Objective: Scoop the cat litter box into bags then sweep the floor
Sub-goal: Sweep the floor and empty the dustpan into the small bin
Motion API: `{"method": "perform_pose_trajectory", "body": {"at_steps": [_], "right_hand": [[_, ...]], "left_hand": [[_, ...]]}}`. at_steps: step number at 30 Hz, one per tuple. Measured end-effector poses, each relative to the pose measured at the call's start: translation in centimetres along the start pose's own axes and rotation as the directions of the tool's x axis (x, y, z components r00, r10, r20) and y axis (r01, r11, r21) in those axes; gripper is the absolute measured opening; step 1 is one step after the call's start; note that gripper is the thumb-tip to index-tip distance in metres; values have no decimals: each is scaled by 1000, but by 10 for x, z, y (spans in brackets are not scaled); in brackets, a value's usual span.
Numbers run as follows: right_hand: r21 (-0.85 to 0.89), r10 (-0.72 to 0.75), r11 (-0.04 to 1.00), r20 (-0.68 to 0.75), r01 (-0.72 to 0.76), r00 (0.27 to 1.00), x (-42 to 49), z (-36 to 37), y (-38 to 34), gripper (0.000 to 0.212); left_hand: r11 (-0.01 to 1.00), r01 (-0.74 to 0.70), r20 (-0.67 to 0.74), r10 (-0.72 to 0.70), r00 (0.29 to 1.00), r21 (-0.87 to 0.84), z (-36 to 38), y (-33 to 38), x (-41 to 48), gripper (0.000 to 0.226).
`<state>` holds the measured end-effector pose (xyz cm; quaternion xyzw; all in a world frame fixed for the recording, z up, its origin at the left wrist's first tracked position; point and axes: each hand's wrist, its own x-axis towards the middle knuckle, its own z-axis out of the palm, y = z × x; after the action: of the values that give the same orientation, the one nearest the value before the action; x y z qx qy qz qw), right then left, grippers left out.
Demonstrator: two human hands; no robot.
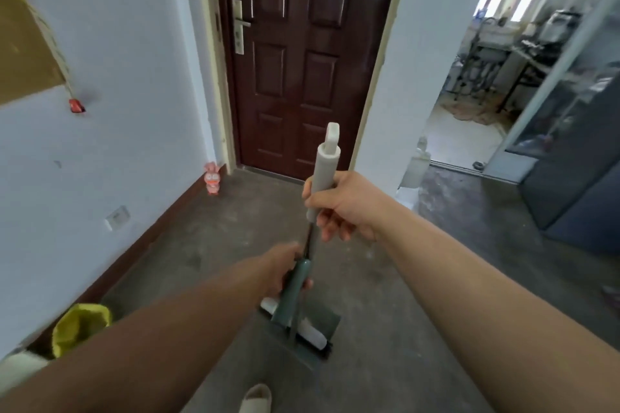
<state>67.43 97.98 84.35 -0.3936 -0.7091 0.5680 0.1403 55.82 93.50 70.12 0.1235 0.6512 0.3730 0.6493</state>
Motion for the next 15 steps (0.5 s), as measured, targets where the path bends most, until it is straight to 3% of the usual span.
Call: {"method": "perform_pose_trajectory", "body": {"at_steps": [3, 5, 6, 8, 10, 12, 15], "right_hand": [[8, 76, 997, -22, -76, 997, 32, -15, 1, 15], [8, 126, 992, -81, -125, 989, 77, -40, -5, 14], [9, 161, 987, -106, -161, 981, 92, -52, -6, 13], [31, 199, 980, -146, -197, 969, 115, -74, -6, 12], [31, 211, 977, -199, -209, 957, 136, -96, -4, 16], [28, 215, 976, -239, -215, 947, 153, -122, -2, 20], [21, 196, 980, -275, -198, 941, 175, -162, -1, 13]], "left_hand": [[919, -13, 52, -8, 999, 393, -4, 33, 24, 19], [756, -145, 156, 58, 986, 639, 4, 90, 52, 15], [602, -275, 235, 145, 961, 750, 8, 113, 66, 16], [320, -487, 398, 308, 864, 813, 21, 150, 86, 28], [204, -616, 523, 369, 769, 761, 33, 176, 108, 31], [224, -660, 550, 398, 734, 717, 42, 196, 131, 30], [372, -759, 632, 420, 652, 535, 57, 227, 156, 34]]}}
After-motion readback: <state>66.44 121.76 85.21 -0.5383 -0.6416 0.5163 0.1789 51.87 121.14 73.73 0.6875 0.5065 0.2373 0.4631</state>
